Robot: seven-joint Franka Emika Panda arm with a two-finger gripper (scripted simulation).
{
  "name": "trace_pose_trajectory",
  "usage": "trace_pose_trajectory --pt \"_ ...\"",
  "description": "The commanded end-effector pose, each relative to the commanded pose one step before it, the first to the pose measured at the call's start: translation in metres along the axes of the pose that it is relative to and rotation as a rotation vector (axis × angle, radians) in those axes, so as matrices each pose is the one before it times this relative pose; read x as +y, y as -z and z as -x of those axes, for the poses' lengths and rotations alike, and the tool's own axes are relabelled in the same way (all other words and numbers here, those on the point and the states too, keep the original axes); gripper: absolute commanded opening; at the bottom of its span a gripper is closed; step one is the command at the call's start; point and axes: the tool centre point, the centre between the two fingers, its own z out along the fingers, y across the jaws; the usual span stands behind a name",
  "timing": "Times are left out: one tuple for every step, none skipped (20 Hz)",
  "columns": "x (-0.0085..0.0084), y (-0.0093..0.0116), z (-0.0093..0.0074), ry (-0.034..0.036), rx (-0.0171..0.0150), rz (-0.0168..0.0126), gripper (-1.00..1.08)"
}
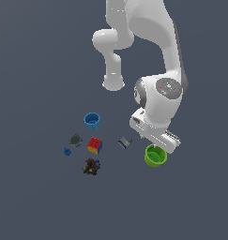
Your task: Pick up a designated object from a clutter of objects.
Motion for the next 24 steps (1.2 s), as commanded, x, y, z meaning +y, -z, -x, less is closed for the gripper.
trace_pose_trajectory --pt "-0.00395 -0.00858 0.00349 -0.03916 0.00613 0.00000 0.28" --pt "-0.00114 -0.00281 0.00129 -0.01208 0.00194 0.00019 0.28" --pt "-0.00100 -0.00254 0.00118 -0.01092 0.00181 0.00015 0.28" --pt "-0.00088 -0.00227 0.00109 -0.00972 0.00165 0.00012 0.28" --pt "-0.00075 -0.00199 0.00095 -0.00860 0.00150 0.00009 0.28" --pt "-0.00064 -0.00172 0.00084 -0.00743 0.00132 0.00007 0.28" --pt "-0.00053 -0.00146 0.00073 -0.00627 0.00113 0.00005 0.28" --pt "-0.00041 -0.00119 0.00057 -0.00517 0.00095 0.00003 0.28" --pt "-0.00032 -0.00092 0.00045 -0.00402 0.00074 0.00002 0.28" --pt "-0.00022 -0.00066 0.00032 -0.00288 0.00054 0.00001 0.28" --pt "-0.00015 -0.00040 0.00023 -0.00166 0.00031 0.00001 0.28" --pt "-0.00002 -0.00013 0.00001 -0.00068 0.00013 0.00000 0.28" --pt "0.00028 0.00050 0.00008 0.00444 -0.00100 0.00056 0.28" --pt "-0.00002 -0.00037 0.00003 0.00000 0.00000 0.00000 0.28" --pt "-0.00005 -0.00110 0.00008 0.00000 0.00000 0.00000 0.28" --pt "0.00004 -0.00178 -0.00012 -0.00047 0.00011 -0.00005 0.28" --pt "-0.00010 -0.00257 0.00020 0.00000 0.00000 0.00000 0.28" --pt "0.00010 -0.00322 -0.00017 -0.00082 0.00019 -0.00008 0.28" --pt "0.00007 -0.00398 -0.00002 -0.00067 0.00015 -0.00006 0.28" --pt "0.00009 -0.00454 0.00005 -0.00067 0.00014 -0.00005 0.28" --pt "0.00013 -0.00399 0.00002 -0.00068 0.00014 -0.00004 0.28" --pt "0.00016 -0.00326 -0.00004 -0.00068 0.00013 -0.00003 0.28" --pt "0.00001 -0.00258 0.00026 0.00000 0.00000 0.00000 0.28" --pt "0.00018 -0.00180 -0.00018 -0.00068 0.00013 -0.00002 0.28"
